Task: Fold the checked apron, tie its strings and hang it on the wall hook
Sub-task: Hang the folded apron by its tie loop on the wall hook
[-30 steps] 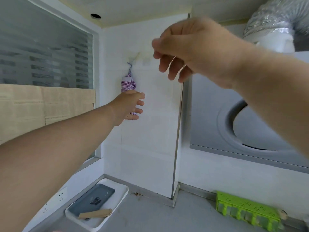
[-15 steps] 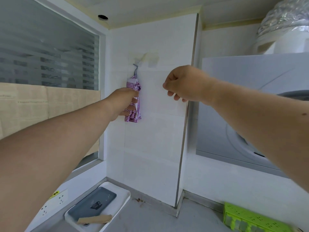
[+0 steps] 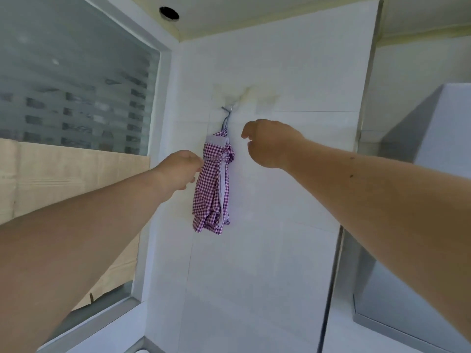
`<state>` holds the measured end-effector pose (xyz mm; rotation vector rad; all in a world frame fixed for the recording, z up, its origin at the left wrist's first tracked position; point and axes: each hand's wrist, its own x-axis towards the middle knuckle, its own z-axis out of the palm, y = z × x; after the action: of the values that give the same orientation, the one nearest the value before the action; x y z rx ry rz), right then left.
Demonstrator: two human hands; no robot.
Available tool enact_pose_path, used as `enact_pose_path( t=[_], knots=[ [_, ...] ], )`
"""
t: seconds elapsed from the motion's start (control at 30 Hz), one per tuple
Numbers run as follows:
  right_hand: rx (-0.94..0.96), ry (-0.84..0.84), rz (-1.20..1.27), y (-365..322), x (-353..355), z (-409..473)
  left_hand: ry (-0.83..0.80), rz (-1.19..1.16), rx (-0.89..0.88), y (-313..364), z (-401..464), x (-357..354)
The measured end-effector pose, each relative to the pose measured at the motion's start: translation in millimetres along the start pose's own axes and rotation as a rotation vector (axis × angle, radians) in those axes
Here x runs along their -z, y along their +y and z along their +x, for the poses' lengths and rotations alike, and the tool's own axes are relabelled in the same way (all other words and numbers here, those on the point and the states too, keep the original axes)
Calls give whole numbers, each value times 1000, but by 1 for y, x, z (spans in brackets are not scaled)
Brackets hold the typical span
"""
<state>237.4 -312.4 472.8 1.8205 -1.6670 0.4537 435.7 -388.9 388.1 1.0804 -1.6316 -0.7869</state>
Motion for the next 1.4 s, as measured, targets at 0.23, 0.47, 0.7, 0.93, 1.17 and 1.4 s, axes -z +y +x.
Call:
enact_pose_path(
  t=[0.23, 0.47, 0.7, 0.93, 1.17, 1.4],
  knots=[
    [193, 34, -404, 18, -50, 95, 40, -47, 16, -37, 79, -28],
    [242, 16, -508, 13, -70, 145, -22, -104, 129, -74, 109, -36],
    [256, 105, -566, 28, -86, 170, -175, -195, 94, -71, 126, -54],
    [227, 160, -259, 30, -106, 165, -205, -358, 69, -90, 139, -62],
    [-95, -20, 296, -1, -122, 130, -257, -489, -24, -103, 134, -65],
    [-219, -48, 693, 5, -144, 132, -224, -539, 12, -96, 125, -55]
  ],
)
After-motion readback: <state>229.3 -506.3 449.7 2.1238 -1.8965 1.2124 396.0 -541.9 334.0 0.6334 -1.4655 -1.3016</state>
